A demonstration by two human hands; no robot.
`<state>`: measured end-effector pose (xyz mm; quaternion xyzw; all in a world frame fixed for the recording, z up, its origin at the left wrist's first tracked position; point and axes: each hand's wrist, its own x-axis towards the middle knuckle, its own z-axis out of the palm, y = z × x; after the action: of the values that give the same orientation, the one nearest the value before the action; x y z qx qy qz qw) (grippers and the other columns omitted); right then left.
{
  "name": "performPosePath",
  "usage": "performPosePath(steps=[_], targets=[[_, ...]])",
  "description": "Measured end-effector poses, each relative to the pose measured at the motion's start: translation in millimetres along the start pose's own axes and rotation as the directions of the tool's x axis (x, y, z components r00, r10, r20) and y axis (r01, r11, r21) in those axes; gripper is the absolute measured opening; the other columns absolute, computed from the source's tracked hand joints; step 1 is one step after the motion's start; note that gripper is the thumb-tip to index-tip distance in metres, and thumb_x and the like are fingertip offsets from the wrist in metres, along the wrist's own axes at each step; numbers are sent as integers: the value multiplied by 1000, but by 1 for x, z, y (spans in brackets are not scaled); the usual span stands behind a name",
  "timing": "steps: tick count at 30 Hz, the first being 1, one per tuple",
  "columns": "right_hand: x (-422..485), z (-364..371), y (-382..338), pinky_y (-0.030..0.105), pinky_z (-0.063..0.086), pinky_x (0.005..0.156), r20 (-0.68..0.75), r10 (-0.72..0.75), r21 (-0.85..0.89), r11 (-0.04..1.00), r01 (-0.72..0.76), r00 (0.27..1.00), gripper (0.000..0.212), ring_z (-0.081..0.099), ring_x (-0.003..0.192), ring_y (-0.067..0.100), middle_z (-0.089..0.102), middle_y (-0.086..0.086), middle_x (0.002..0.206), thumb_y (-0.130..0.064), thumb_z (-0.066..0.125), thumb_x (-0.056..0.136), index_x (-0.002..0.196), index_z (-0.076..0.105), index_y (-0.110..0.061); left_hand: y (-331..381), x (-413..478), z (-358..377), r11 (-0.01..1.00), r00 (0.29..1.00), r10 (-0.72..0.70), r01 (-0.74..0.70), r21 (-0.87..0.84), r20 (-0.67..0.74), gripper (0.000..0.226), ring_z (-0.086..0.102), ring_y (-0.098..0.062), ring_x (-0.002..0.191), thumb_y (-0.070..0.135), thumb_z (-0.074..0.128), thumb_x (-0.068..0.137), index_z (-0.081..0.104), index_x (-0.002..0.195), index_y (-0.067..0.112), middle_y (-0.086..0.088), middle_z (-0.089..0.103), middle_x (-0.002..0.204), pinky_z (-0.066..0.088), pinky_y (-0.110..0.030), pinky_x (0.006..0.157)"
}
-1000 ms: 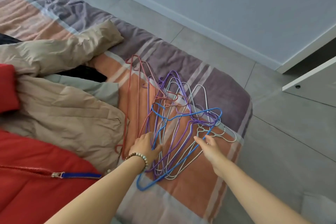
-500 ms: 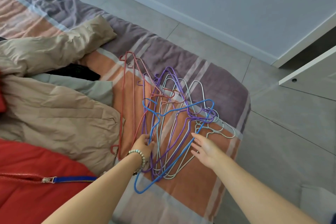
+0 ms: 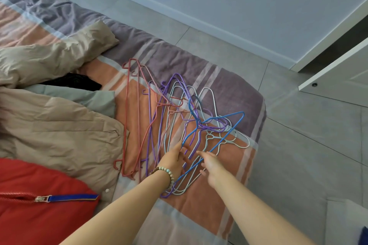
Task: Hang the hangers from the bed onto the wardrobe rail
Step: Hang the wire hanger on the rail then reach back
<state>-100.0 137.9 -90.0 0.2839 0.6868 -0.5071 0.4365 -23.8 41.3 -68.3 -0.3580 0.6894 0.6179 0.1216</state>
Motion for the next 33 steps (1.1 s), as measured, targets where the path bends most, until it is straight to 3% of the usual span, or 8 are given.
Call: performPosePath(steps=[4,8,13,17,20,24,30,33], targets=[[10,-9,17,27,43,63,-41,27,168,986,-19,999,58,54,85,16,55,10,116,-15,66,84,135,37,-15,-4,-1,3,996,999,-39,40,82,-11,34,45,-17,51,5,22,96,49,100,25,-11,60,80,35,-18,40],[6,-33,26,28,46,62,3,1,222,975,-2,1000,37,64,63,9,62,2,92,-5,57,90,116,40,-26,-6,-8,6,988,999,-43,39,148,25,26,54,-21,54,15,25,98,47,108,26,-2,64,78,44,-23,43],[-23,-83,15,47,50,93,49,-174,65,983,171,983,24,67,80,25,67,19,101,6,62,83,90,52,-15,32,-17,11,987,999,27,-30,156,26,22,57,-18,63,22,31,99,49,111,28,2,66,78,49,-27,57],[-61,-122,-39,27,57,65,1,-359,175,919,354,933,25,68,57,10,63,18,93,8,54,88,84,46,-15,99,-29,30,992,991,118,-121,44,64,20,60,-17,65,29,37,98,51,113,23,1,67,83,48,-26,63],[-103,-161,-93,22,56,50,-107,-427,354,827,436,898,27,68,51,10,63,13,83,10,48,91,84,43,-15,155,-45,47,980,970,198,-201,9,142,20,63,-17,67,27,38,99,57,100,21,3,69,82,51,-32,69],[-168,-219,-151,22,56,48,-201,-465,485,717,500,862,26,69,52,12,63,14,84,10,46,92,85,43,-15,244,-80,67,933,913,337,-357,51,232,25,70,-25,81,28,40,98,61,83,26,-1,69,77,56,-44,82],[-282,-319,-209,24,56,51,-313,-542,489,611,622,779,15,67,66,19,63,14,83,6,52,91,96,48,-8,388,-165,114,846,809,508,-533,7,296,28,69,-26,69,34,36,98,59,88,21,-12,71,86,58,-35,74],[-348,-371,-224,24,56,49,-328,-570,372,654,658,753,9,64,66,21,63,13,78,-1,56,91,98,51,-4,447,-213,143,791,746,575,-612,7,335,28,69,-26,66,33,35,98,58,88,19,-11,71,86,59,-34,69]])
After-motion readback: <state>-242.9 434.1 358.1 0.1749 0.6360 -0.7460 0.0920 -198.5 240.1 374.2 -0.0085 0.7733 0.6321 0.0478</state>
